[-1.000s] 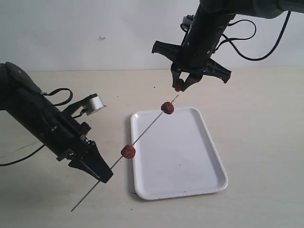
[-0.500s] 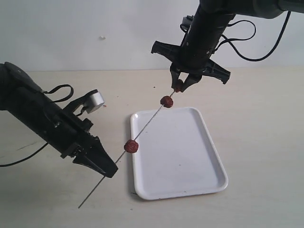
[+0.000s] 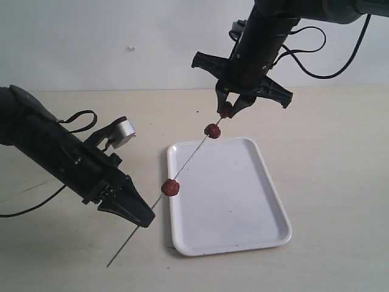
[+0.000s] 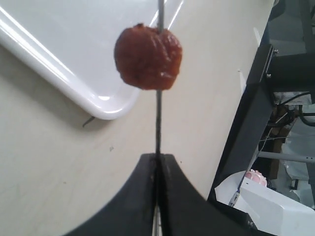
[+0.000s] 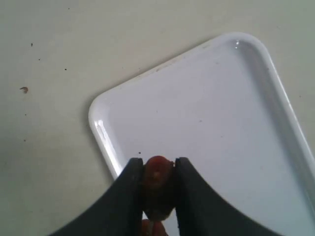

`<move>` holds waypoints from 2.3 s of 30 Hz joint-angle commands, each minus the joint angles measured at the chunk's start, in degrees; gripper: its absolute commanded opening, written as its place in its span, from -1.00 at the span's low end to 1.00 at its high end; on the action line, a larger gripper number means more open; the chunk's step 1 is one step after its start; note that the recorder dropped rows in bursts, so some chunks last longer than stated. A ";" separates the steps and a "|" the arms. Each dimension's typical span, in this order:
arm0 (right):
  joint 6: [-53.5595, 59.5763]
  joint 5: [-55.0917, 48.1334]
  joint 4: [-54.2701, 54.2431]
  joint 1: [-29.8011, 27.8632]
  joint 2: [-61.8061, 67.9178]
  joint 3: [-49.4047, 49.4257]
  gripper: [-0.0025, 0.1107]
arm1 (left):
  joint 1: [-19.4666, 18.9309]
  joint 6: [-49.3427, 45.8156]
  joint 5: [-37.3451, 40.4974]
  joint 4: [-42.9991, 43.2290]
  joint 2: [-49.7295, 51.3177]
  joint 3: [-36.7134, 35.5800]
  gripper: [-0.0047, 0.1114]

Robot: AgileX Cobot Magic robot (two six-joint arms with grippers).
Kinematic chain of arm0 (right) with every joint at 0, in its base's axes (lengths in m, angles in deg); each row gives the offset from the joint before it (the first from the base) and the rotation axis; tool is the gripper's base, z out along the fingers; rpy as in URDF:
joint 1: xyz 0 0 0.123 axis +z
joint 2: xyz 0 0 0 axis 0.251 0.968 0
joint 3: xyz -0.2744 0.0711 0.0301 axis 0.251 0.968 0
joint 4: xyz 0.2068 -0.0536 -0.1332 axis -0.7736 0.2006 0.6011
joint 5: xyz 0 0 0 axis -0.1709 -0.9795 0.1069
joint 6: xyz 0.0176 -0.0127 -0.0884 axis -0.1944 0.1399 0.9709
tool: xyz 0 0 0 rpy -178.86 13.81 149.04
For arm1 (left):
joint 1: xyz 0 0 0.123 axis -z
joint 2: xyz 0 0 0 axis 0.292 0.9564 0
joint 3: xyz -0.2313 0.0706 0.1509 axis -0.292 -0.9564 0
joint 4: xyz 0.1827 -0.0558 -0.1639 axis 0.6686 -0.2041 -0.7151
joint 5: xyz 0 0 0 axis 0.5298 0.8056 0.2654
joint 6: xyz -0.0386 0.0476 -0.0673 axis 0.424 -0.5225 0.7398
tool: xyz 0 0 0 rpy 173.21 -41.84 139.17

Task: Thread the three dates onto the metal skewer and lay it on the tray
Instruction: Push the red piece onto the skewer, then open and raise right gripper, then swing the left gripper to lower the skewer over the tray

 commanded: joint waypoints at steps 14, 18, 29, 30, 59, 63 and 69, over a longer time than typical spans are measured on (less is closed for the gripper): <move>-0.13 2.17 0.43 2.59 -0.16 -0.31 -0.60 | 0.10 1.75 0.40 -4.53 -0.11 4.43 -0.92; -3.25 4.34 1.71 4.47 -0.16 -0.31 -0.60 | 0.10 3.95 0.40 -4.53 -0.11 6.08 -0.92; -3.02 4.32 1.27 8.53 -0.16 -0.31 -0.60 | 0.10 7.54 0.40 -5.92 1.58 10.73 -0.92; -2.58 4.32 1.27 8.52 -0.16 -0.31 -0.60 | 0.10 7.54 0.40 -5.92 1.67 10.86 -0.92; 3.79 2.29 9.70 8.52 -5.60 -0.31 0.14 | 0.10 7.19 0.40 -7.61 1.91 11.01 -0.92; 2.70 -1.17 15.27 8.38 -8.49 -0.31 0.14 | 0.10 7.19 0.40 -8.02 1.91 11.01 -0.92; 4.08 -3.88 16.11 8.38 -13.24 -0.31 0.07 | 0.10 7.78 0.40 -8.59 1.91 11.01 -0.92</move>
